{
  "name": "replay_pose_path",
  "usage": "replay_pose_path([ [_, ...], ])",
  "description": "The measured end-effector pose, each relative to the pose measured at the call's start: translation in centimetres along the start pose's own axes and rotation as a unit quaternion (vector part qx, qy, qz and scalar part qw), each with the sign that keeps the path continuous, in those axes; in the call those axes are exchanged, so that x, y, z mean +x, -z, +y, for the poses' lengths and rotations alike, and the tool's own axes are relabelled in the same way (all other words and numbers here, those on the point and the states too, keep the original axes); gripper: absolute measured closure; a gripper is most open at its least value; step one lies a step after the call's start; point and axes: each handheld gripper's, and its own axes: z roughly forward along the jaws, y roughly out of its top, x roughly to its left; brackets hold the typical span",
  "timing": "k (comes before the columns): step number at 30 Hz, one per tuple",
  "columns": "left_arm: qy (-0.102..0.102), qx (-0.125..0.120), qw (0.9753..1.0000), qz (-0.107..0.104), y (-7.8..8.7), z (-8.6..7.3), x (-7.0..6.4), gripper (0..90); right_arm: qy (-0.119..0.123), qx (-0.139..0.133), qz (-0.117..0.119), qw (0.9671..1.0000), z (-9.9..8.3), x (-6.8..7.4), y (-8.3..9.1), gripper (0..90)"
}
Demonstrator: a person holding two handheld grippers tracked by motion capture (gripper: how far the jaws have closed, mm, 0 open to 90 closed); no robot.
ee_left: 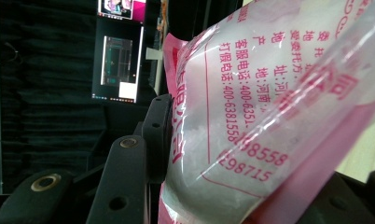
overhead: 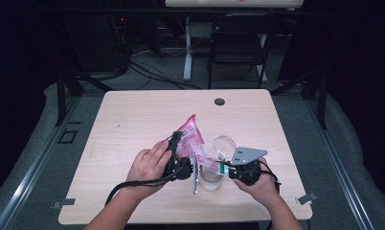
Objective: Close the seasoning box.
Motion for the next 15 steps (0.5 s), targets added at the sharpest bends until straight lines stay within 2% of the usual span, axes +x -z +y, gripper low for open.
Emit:
replay_pose_path([
  [15, 0.002, -0.001, 1.0, -0.002, -0.01, 0.0, -0.03, 61.5, 0.001, 0.002, -0.001, 1.0, -0.02, 0.04, -0.04, 90.0],
])
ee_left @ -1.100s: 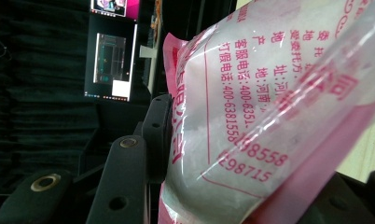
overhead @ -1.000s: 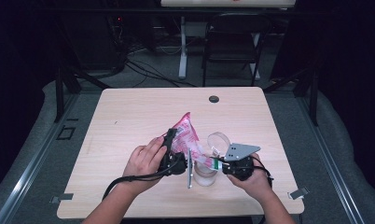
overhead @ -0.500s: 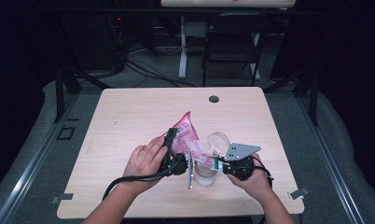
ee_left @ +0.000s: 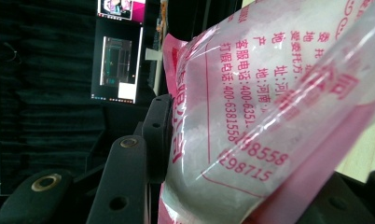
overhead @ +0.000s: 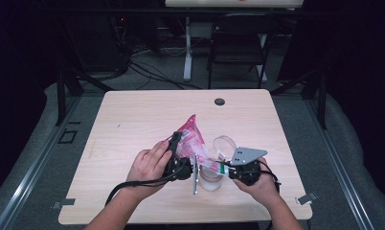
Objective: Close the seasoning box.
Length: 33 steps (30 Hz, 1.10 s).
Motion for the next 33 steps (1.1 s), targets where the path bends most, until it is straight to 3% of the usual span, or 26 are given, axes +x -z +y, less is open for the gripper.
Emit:
replay_pose_path([
  [33, -0.002, -0.004, 1.0, 0.005, 0.18, 0.32, 0.29, 61.4, -0.001, 0.001, 0.006, 1.0, -0.05, 0.0, 0.01, 90.0],
])
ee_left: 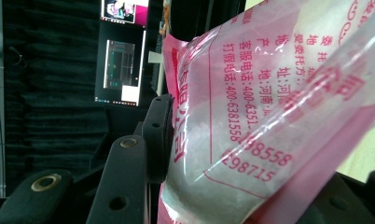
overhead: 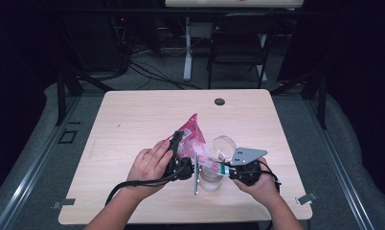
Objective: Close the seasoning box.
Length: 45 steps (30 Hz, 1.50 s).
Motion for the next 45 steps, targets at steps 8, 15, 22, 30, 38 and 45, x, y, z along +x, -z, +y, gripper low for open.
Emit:
replay_pose_path([
  [8, 0.0, 0.0, 1.0, 0.001, 0.07, 0.04, 0.07, 61.4, 0.0, 0.0, 0.001, 1.0, 0.03, 0.05, 0.02, 90.0],
  [15, -0.001, -0.001, 1.0, 0.003, 0.17, 0.11, 0.11, 61.4, 0.003, 0.002, 0.001, 1.0, 0.08, 0.07, 0.11, 90.0],
  [22, 0.001, -0.002, 1.0, 0.003, 0.18, 0.16, 0.19, 61.4, 0.003, 0.001, 0.002, 1.0, 0.08, 0.07, 0.14, 90.0],
  [30, 0.003, -0.002, 1.0, 0.0, 0.16, 0.15, 0.16, 61.4, 0.003, 0.002, 0.003, 1.0, 0.07, 0.07, 0.12, 90.0],
  [38, 0.0, -0.001, 1.0, 0.003, 0.17, 0.28, 0.21, 61.4, 0.003, 0.002, 0.0, 1.0, 0.04, 0.04, 0.15, 90.0],
  [45, -0.001, -0.002, 1.0, 0.002, 0.18, 0.28, 0.25, 61.4, 0.003, 0.003, 0.0, 1.0, 0.03, 0.05, 0.14, 90.0],
])
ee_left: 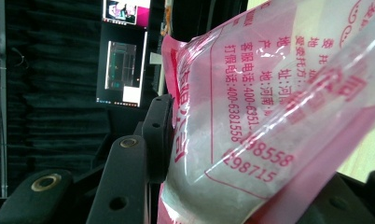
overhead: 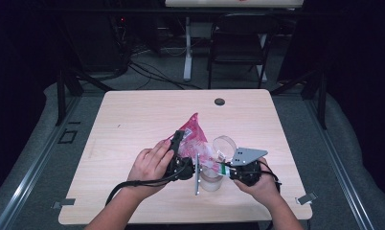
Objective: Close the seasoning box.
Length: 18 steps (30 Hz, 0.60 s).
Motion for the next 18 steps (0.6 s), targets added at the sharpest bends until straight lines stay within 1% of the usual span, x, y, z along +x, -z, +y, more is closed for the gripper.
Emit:
replay_pose_path([
  [18, 0.002, 0.0, 1.0, -0.002, 0.02, -0.05, -0.07, 61.4, 0.002, 0.002, -0.001, 1.0, 0.01, 0.03, -0.03, 90.0],
])
